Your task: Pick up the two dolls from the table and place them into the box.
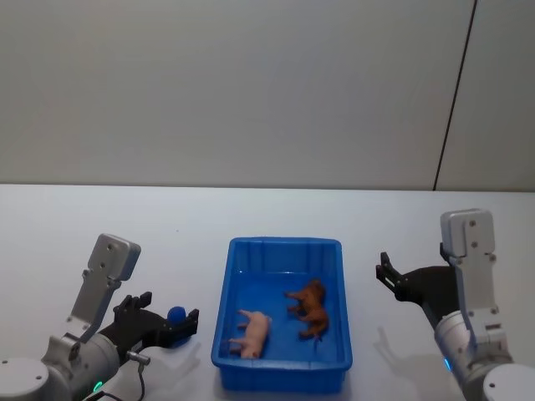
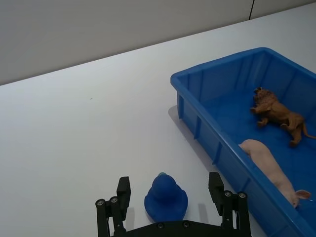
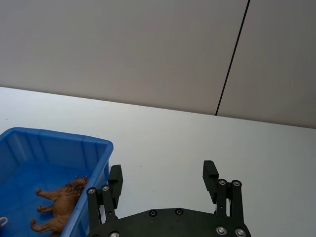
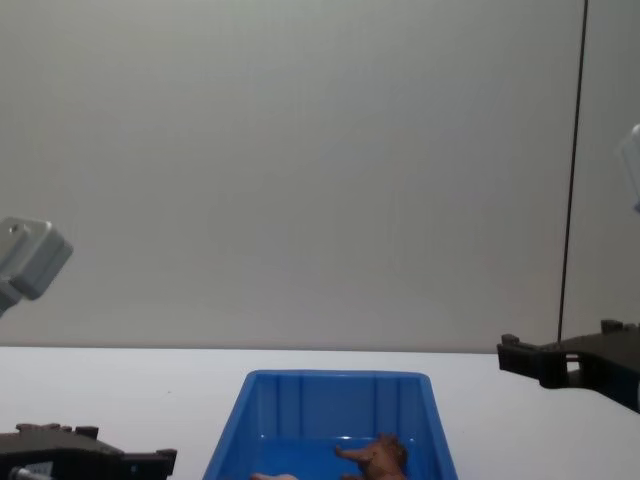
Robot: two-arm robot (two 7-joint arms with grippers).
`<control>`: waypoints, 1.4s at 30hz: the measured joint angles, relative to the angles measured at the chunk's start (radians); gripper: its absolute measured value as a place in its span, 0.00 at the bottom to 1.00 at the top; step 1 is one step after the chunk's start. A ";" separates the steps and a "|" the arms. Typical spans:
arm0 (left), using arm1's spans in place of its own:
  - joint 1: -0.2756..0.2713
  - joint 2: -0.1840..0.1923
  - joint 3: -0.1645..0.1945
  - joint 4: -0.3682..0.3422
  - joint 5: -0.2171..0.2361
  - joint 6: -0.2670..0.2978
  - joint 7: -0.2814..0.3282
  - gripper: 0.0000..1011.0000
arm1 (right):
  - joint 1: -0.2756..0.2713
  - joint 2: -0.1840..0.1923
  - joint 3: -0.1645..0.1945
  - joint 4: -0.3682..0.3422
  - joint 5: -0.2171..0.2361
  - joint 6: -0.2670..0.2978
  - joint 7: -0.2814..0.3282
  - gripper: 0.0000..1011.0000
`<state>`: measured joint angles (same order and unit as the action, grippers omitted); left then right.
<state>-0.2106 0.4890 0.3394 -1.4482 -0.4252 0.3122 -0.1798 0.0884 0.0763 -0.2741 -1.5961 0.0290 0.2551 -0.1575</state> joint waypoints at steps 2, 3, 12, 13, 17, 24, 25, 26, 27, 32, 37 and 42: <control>-0.005 -0.003 0.000 0.008 0.006 0.007 -0.002 0.99 | 0.000 0.000 0.000 0.000 0.000 0.000 0.000 0.99; -0.007 -0.005 0.000 0.012 0.008 0.009 -0.004 0.99 | 0.000 0.000 0.000 0.000 0.000 0.000 0.000 0.99; -0.037 -0.025 0.007 0.064 0.030 0.026 -0.030 0.99 | 0.000 0.000 0.000 0.000 0.000 0.000 0.000 0.99; -0.040 -0.027 0.007 0.069 0.031 0.026 -0.032 0.99 | 0.000 0.000 0.000 0.000 0.000 0.000 0.000 0.99; -0.056 -0.039 0.011 0.099 0.041 0.029 -0.045 0.99 | 0.000 0.000 0.000 0.000 0.000 0.000 0.000 0.99; -0.078 -0.055 0.017 0.138 0.056 0.032 -0.061 0.90 | 0.000 0.000 0.000 0.000 0.000 0.000 0.000 0.99; -0.081 -0.057 0.018 0.143 0.059 0.033 -0.063 0.85 | 0.000 0.000 0.000 0.000 0.000 0.000 0.000 0.99; -0.086 -0.061 0.019 0.151 0.063 0.034 -0.065 0.82 | 0.000 0.000 0.000 0.000 0.000 0.000 0.000 0.99; -0.086 -0.061 0.019 0.151 0.063 0.034 -0.065 0.80 | 0.000 0.000 0.000 0.000 0.000 0.000 0.000 0.99; -0.102 -0.072 0.023 0.175 0.081 0.039 -0.074 0.62 | 0.000 0.000 0.000 0.000 0.000 0.000 0.000 0.99; -0.114 -0.079 0.027 0.192 0.097 0.041 -0.078 0.48 | 0.000 0.000 0.000 0.000 0.000 0.000 0.000 0.99; -0.124 -0.087 0.031 0.205 0.115 0.042 -0.081 0.38 | 0.000 0.000 0.000 0.000 0.000 0.000 0.000 0.99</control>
<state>-0.3348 0.4017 0.3706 -1.2433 -0.3101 0.3537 -0.2612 0.0884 0.0763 -0.2741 -1.5960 0.0290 0.2552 -0.1574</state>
